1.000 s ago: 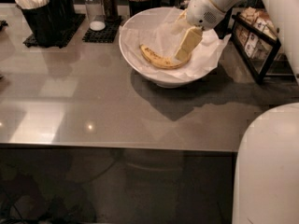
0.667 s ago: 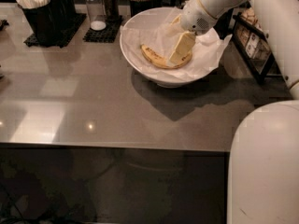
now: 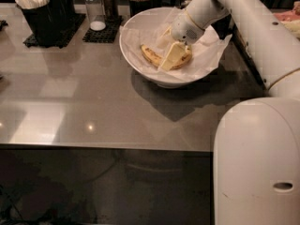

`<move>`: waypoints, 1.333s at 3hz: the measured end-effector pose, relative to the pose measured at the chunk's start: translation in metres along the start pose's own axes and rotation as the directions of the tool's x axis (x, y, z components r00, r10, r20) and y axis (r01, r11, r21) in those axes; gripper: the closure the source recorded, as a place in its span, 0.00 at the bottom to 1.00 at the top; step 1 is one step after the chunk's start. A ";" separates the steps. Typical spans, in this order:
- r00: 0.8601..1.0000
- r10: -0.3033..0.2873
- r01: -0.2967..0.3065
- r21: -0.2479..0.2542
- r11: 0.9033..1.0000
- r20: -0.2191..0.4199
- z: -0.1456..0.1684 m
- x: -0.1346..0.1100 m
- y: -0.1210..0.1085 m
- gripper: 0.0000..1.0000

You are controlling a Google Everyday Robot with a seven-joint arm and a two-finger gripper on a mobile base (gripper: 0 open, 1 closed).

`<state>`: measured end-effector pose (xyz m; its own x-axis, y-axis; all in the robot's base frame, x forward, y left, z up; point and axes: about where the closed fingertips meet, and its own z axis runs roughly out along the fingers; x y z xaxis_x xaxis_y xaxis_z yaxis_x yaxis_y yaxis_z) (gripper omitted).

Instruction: Pick banana from white bowl

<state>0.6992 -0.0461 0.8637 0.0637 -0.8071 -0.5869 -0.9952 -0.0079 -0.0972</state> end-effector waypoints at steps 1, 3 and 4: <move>1.000 0.008 -0.008 0.008 1.000 0.008 0.010 0.004 -0.007 0.29; 0.999 0.034 -0.034 0.004 0.999 0.012 0.021 0.015 -0.012 0.46; 0.999 0.047 -0.047 -0.005 0.999 0.005 0.026 0.020 -0.012 0.69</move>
Offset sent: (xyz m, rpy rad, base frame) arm 0.0152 -0.0077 -0.0213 0.0104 0.0131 -0.0386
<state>0.7146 -0.0470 0.8319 0.0171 -0.8038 -0.5946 -0.9975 0.0274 -0.0657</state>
